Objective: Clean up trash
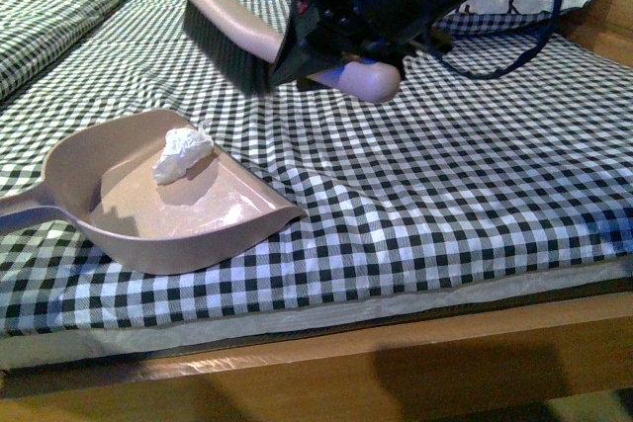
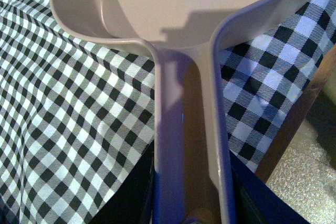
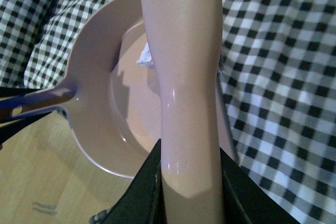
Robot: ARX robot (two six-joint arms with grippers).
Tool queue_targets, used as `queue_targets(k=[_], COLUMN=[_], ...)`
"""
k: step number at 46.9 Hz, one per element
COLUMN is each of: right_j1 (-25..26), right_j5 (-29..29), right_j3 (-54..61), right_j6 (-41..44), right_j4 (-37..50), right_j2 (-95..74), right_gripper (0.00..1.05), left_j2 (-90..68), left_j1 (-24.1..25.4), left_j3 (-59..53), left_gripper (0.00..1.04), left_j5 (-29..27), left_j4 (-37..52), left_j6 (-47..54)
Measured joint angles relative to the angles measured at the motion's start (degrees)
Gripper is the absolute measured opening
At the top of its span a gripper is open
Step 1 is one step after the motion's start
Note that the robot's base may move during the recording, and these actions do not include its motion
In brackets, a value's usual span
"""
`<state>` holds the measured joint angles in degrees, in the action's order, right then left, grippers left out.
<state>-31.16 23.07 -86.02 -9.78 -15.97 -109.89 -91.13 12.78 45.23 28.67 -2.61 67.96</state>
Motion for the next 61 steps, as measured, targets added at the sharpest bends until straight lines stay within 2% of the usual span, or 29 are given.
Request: queue_targets(k=[7,14,25,27,34,39,52,61], right_j1=[1.79,4.33,8.96,9.79,13.51,15.96,23.85,29.46], right_j5=[-4.63,-10.27,-12.31,-12.72,-13.29,-13.42,-12.02,-10.49], right_j3=[1.20,4.92,8.83,9.42,12.79,15.02,19.08,19.69], right_j6=[0.66,-0.07,-2.19,-2.27,-2.25,-2.23,-3.04,-5.07], right_j4=[0.28,5.73,9.01,9.25,10.32,11.17,11.65,12.24], right_j2=[0.98,1.79,8.46,10.05,17.51,21.90,33.18,40.87], right_gripper=[0.21,0.21,0.21,0.21,0.21,0.21,0.21,0.21], left_j2=[-0.02,-0.02,-0.02,-0.02,0.17,0.26,1.29,8.85], left_j1=[0.00,0.00,0.15,0.39,0.48,0.63,1.60,1.03], left_j3=[0.00,-0.02,-0.07,-0.35,-0.42,-0.42,-0.35,0.09], left_gripper=[0.28,0.28,0.28,0.28,0.28,0.28,0.28,0.28], left_j5=[0.00,0.00,1.18,3.80,5.16,2.49,-6.23,-12.24], left_j4=[0.00,0.00,0.70,3.72,11.67,17.25,28.41,36.79], left_j6=[0.00,0.00,-0.74,-3.43,-13.88,-21.97,-35.39,-43.63])
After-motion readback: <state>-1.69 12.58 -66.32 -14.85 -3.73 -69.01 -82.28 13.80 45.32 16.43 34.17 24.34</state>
